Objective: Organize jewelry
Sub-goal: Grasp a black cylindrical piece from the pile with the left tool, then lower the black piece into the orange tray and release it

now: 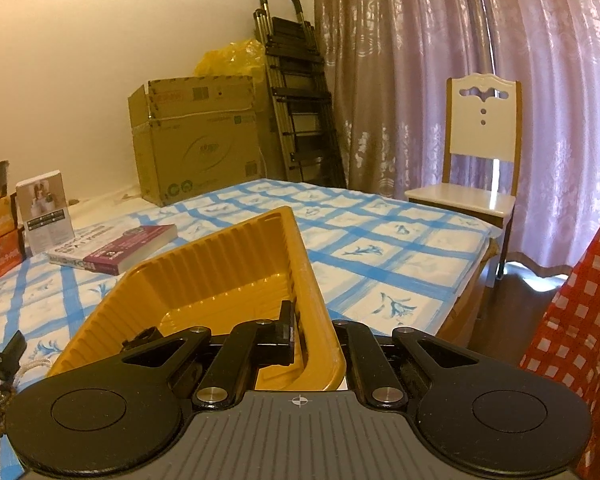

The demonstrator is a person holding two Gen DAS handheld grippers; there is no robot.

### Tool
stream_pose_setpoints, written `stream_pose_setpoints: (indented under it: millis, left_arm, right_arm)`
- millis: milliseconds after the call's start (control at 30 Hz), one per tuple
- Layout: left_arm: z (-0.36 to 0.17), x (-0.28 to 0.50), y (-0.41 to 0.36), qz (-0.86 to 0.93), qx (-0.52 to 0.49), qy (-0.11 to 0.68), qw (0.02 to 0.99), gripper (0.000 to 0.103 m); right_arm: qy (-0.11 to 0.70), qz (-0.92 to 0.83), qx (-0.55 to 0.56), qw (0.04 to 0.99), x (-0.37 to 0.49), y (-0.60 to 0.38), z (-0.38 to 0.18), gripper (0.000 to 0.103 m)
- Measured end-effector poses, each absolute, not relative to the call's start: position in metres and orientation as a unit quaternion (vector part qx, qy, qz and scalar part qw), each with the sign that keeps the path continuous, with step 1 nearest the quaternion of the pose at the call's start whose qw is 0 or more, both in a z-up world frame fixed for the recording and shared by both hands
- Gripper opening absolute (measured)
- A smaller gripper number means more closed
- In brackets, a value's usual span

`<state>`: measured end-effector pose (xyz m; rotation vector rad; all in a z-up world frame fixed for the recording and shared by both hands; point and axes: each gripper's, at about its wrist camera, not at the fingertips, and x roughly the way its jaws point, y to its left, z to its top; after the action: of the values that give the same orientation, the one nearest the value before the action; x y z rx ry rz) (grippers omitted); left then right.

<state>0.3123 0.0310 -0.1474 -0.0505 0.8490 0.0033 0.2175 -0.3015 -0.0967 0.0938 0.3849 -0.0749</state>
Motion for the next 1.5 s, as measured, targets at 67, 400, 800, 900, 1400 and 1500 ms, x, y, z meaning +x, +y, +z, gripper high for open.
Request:
stream_pose_setpoints:
  millis: [67, 400, 800, 900, 1400, 1500]
  left_arm:
    - [-0.141, 0.309, 0.031, -0.002, -0.021, 0.402, 0.916, 0.020]
    - [-0.088, 0.281, -0.002, -0.093, -0.060, 0.365, 0.925, 0.020]
    - [-0.091, 0.274, -0.105, -0.246, -0.115, 0.406, 0.873, 0.020]
    - [-0.098, 0.276, -0.117, -0.256, -0.118, 0.414, 0.866, 0.020]
    - [-0.091, 0.251, -0.116, -0.238, -0.127, 0.371, 0.888, 0.025]
    - [-0.083, 0.228, -0.097, -0.218, -0.113, 0.348, 0.905, 0.025]
  right_arm:
    - [0.191, -0.036, 0.047, 0.980, 0.217, -0.301, -0.096, 0.006]
    - [0.188, -0.030, 0.047, 0.980, 0.218, -0.299, -0.094, 0.005]
    - [0.189, -0.023, 0.048, 0.981, 0.215, -0.295, -0.090, 0.005]
    - [0.189, -0.023, 0.048, 0.981, 0.214, -0.295, -0.090, 0.005]
    - [0.193, -0.025, 0.052, 0.979, 0.213, -0.296, -0.091, 0.005]
    - [0.195, -0.025, 0.055, 0.979, 0.212, -0.297, -0.091, 0.005]
